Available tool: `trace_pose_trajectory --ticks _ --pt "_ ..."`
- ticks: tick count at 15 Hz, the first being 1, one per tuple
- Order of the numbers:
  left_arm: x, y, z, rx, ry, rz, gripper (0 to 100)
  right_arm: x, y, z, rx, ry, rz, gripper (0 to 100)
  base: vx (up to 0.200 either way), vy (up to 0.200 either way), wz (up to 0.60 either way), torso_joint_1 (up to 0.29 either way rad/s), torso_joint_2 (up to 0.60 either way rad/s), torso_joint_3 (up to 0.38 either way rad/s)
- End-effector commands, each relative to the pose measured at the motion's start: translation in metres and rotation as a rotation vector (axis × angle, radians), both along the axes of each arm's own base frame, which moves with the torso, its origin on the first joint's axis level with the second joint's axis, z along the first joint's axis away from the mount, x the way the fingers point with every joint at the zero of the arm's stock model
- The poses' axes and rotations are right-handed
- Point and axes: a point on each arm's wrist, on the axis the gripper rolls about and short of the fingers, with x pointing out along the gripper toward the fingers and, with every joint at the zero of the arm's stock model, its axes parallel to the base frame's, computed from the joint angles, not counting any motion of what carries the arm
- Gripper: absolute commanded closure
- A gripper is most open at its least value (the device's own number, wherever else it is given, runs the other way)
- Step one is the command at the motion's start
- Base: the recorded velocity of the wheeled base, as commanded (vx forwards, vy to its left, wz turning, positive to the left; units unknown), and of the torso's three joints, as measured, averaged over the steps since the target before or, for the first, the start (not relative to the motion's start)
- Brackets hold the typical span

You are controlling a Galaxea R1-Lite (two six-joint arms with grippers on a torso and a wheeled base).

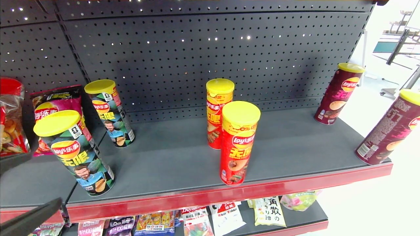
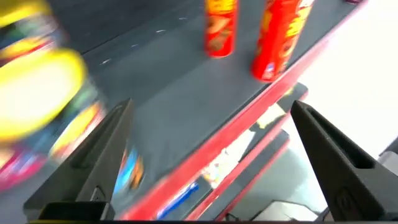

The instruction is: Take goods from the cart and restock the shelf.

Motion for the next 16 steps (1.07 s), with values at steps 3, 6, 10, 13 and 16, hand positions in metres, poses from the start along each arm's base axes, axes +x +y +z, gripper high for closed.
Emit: trace_pose_trajectory --ticks 3,6,10,13,16 --pt "-0.070 0.021 -0.029 -0.110 -0.112 0.256 0 0.000 0.000 0.000 -0.001 0.001 0.001 0 0.000 0.000 0.00 0.000 0.00 0.000" --pt "-0.069 0.022 -0.030 -0.107 -0.109 0.316 0 0.000 0.000 0.000 -0.001 0.001 0.001 0 0.000 0.000 0.00 0.000 0.00 0.000" --pt "-0.069 0.023 -0.052 -0.095 -0.071 0.350 0 0.000 0.000 0.000 -0.001 0.000 0.001 0 0.000 0.000 0.00 0.000 0.00 0.000" --pt "-0.067 0.024 -0.052 -0.084 -0.071 0.424 0 0.000 0.000 0.000 -0.001 0.000 0.001 0 0.000 0.000 0.00 0.000 0.00 0.000" --pt "-0.068 0.027 -0.059 -0.067 -0.059 0.519 0 0.000 0.000 0.000 -0.001 0.000 -0.001 0 0.000 0.000 0.00 0.000 0.00 0.000"
